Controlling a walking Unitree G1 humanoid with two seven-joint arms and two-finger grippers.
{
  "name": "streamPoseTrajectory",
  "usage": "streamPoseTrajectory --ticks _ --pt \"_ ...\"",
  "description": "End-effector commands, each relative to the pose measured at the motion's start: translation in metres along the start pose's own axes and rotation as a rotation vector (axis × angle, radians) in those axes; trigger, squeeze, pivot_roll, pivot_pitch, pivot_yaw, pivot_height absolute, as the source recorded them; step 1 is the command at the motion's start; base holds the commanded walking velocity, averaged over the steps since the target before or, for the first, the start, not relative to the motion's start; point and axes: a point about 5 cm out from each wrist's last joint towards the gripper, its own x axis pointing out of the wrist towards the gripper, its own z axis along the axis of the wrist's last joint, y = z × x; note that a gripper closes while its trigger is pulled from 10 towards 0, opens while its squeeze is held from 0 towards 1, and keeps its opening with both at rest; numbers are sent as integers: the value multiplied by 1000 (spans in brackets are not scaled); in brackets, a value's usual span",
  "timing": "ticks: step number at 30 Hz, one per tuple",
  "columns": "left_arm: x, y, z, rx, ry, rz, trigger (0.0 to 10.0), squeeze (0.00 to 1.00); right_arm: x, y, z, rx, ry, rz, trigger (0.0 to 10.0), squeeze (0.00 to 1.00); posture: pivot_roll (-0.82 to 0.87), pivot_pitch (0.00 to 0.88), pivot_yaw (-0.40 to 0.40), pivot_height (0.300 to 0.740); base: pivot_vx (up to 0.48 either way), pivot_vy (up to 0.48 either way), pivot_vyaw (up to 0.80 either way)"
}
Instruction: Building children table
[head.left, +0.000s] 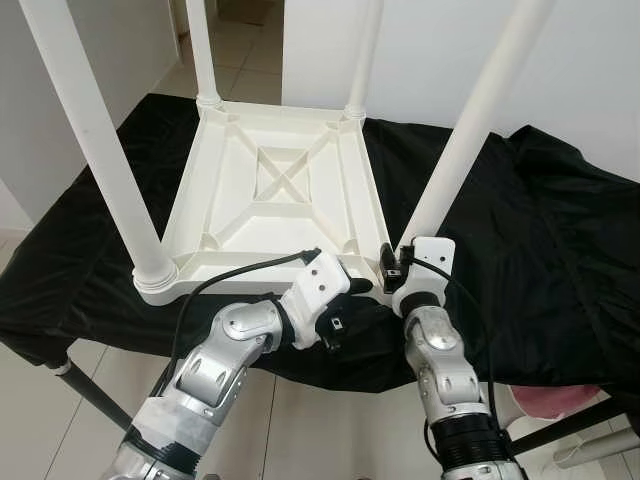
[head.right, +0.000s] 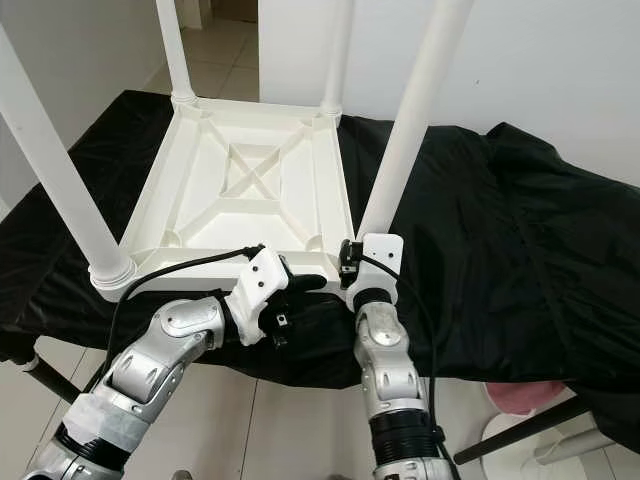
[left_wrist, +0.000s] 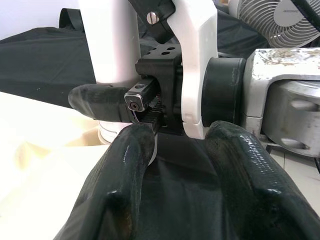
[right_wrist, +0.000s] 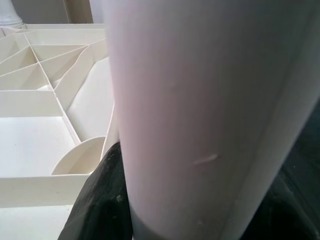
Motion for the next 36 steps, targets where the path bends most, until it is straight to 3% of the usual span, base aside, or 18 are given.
streamPoseTrajectory --ticks 1,5,6,7,8,14,19,20,21,22,24,34,36 --pt "1 -1 -1 0 8 -6 10000 0 -5 4 -8 13 38 21 10000 0 -8 0 -70 740 0 0 0" --pt "1 -2 -1 -1 8 -5 10000 0 -6 5 -7 19 36 19 10000 0 -8 0 -70 740 0 0 0" --pt "1 -1 -1 0 8 -3 10000 0 -5 3 -5 14 33 15 10000 184 -8 0 -72 740 0 0 0" --pt "1 -1 -1 0 8 -3 10000 0 -5 3 -5 14 33 15 10000 184 -8 0 -72 740 0 0 0" --pt "1 -1 -1 0 8 -2 10000 0 -5 1 -4 11 30 15 10000 1000 -10 0 -74 740 0 0 0" --pt "2 -1 -1 -1 7 0 10000 0 -5 -6 1 1 13 21 10000 1000 -13 0 -76 740 0 0 0" --pt "1 -1 -1 -1 6 3 10000 0 -8 -16 2 -11 -11 101 10000 1000 -12 0 -78 740 0 0 0" --pt "1 -1 -1 -2 6 4 10000 0 -8 -19 1 -9 -11 127 10000 176 -12 0 -78 740 0 0 0" --pt "1 -1 -1 -2 6 4 10000 0 -8 -19 1 -9 -11 127 10000 176 -12 0 -78 740 0 0 0" --pt "1 -1 -1 -2 6 4 10000 0 -8 -21 1 -5 -9 156 10000 0 -13 0 -76 740 0 0 0" --pt "1 0 -1 -1 7 4 10000 0 -8 -23 1 -17 -14 263 10000 0 -14 0 -74 740 0 0 0" --pt "2 0 -1 2 7 0 10000 0 -1 -24 5 -107 -36 417 10000 0 -19 0 -65 740 0 0 0" --pt "2 1 0 4 5 -3 10000 0 8 -23 6 -161 -31 516 10000 0 -20 0 -63 740 0 0 0"
